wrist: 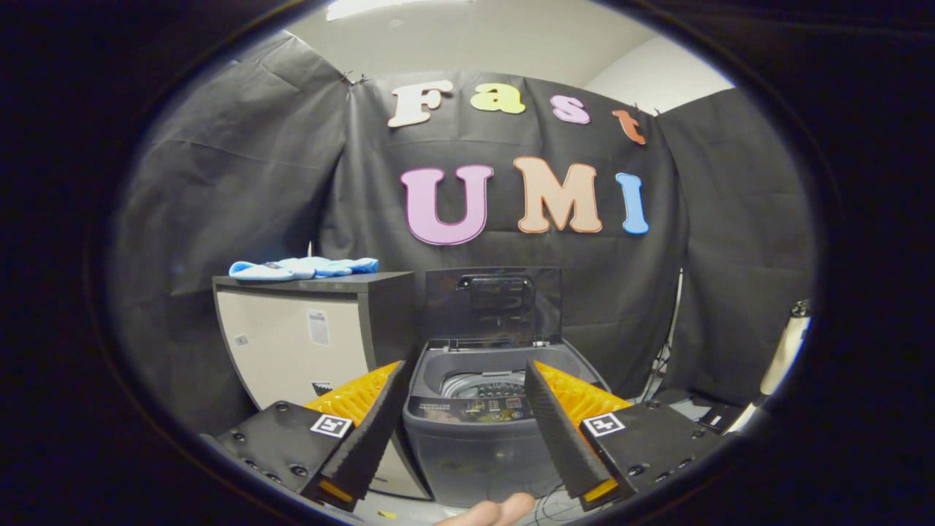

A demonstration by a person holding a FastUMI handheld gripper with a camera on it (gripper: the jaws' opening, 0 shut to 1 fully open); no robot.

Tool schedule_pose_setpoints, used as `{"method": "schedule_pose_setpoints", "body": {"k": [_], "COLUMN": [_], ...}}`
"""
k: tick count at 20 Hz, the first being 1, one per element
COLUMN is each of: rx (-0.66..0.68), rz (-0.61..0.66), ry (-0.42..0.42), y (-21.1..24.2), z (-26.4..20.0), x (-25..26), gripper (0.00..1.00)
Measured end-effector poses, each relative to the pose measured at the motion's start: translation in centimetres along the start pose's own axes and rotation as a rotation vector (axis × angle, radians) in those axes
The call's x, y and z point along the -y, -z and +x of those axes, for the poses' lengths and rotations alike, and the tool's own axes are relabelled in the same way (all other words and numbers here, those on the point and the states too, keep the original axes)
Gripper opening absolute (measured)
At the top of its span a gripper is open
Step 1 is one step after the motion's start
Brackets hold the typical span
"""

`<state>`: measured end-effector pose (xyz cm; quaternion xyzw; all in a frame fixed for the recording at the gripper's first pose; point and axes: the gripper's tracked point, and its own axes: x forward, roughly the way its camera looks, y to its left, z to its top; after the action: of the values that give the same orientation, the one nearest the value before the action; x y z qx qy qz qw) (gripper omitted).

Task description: Put the clothes into the washing machine and then close the washing machine lid.

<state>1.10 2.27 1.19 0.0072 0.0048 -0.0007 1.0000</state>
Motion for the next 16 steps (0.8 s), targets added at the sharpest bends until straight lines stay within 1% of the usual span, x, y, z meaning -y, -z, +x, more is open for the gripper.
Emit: {"method": "schedule_pose_setpoints", "body": {"k": [3, 6, 7, 10, 16], "rx": [0.016, -0.025, -0.032, -0.009, 0.011], "rz": [0.040, -0.002, -0.010, -0.016, -0.091], "ry": [0.006, 0.052, 0.054, 0.036, 0.051], "y": [-1.0, -1.4, -2.0, -5.3, -12.3], "z": [0.3, 1.3, 1.8, 3.9, 8.4], "x": [-0.7, -1.3, -2.3, -5.9, -12.9], "gripper": [0.99, 0.99, 0.99, 0.99, 0.99]}}
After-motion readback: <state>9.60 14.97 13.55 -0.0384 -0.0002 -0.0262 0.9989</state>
